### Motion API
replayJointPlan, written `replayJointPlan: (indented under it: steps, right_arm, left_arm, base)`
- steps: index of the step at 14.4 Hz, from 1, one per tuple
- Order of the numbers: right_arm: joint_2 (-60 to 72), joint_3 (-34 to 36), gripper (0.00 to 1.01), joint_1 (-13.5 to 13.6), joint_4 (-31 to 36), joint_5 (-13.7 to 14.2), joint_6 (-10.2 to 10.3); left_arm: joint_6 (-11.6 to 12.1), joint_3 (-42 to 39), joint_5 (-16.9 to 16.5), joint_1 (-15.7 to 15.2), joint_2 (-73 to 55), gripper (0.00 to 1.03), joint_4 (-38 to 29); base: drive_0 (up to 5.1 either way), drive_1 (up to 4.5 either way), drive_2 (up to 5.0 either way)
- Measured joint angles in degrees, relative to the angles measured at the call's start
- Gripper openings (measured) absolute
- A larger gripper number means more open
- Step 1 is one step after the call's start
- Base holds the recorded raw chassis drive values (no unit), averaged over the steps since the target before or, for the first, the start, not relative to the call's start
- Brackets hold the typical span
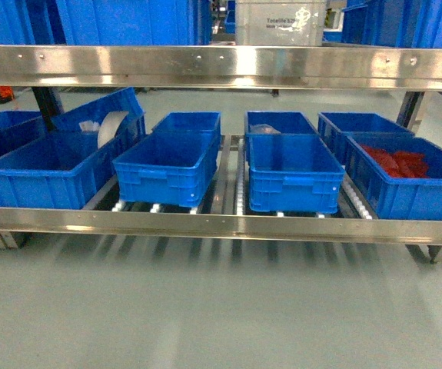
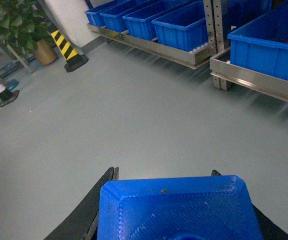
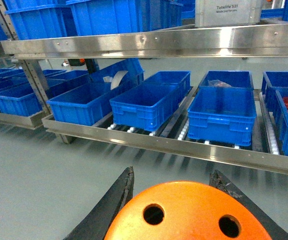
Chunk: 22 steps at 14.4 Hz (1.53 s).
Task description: Sort blue parts and orange caps into right shelf containers
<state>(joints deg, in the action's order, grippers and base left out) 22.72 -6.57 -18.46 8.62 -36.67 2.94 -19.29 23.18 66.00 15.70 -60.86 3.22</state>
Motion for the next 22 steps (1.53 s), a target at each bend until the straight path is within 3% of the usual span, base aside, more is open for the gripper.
replayJointPlan:
  steps: [22]
  right_arm:
    - [0.02, 0.00, 0.41, 0.00, 0.02, 0.00, 0.00]
  left_arm:
    - [0.00, 0.00, -0.02, 0.00, 0.00, 0.44, 0.00]
  base:
    - [0.0, 0.00, 0.0]
